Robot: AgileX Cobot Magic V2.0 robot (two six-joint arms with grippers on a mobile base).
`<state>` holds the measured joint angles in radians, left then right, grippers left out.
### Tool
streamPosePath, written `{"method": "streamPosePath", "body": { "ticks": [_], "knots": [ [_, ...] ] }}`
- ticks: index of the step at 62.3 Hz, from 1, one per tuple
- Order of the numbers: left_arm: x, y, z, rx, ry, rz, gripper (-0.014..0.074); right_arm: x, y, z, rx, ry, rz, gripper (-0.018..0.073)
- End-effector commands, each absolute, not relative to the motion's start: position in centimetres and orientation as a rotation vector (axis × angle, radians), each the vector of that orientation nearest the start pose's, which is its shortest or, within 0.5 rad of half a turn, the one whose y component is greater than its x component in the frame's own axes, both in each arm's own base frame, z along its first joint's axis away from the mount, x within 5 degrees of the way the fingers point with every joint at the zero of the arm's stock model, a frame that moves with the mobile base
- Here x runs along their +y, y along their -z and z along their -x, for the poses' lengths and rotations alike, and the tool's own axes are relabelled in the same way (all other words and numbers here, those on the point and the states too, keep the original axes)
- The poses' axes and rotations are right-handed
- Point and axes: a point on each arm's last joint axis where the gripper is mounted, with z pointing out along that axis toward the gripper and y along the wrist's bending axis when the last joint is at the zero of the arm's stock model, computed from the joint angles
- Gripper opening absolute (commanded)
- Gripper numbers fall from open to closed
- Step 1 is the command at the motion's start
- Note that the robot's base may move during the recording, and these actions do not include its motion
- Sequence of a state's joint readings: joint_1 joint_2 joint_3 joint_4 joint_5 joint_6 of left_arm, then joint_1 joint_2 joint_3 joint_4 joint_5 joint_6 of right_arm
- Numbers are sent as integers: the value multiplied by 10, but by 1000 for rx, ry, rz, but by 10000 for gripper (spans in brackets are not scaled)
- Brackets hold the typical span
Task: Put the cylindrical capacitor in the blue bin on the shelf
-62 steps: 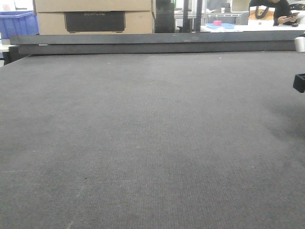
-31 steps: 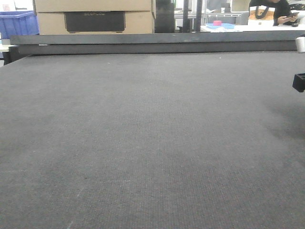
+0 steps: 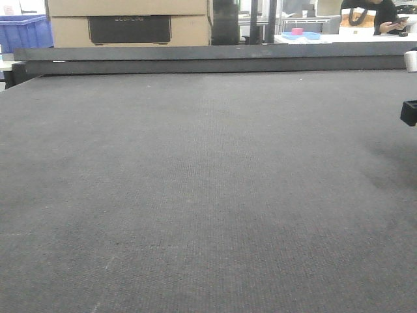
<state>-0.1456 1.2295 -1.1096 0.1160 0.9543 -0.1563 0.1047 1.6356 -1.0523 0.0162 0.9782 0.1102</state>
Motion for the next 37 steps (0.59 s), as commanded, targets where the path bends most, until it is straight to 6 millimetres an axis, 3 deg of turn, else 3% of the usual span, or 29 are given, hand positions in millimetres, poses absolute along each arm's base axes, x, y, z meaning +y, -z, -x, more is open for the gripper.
{"method": "streamPosePath", "body": {
  "ticks": [1, 12, 18, 22, 37],
  "knots": [
    [-28, -339, -254, 2550, -24, -26, -38, 31, -213, -295, 3049, -31, -21, -163],
    [-31, -326, -278, 2612, -48, -34, 307, 31, -213, -295, 3049, -31, -21, -163],
    [-31, -317, -292, 2640, -84, -49, 454, 31, -213, -295, 3049, -31, -21, -163],
    [-30, -308, -300, 2671, -89, -36, 488, 31, -213, -295, 3049, -33, -22, -163],
    [-20, -278, -322, 2769, -88, 29, 473, 31, -213, -295, 3049, -33, -22, -163]
  ]
}}
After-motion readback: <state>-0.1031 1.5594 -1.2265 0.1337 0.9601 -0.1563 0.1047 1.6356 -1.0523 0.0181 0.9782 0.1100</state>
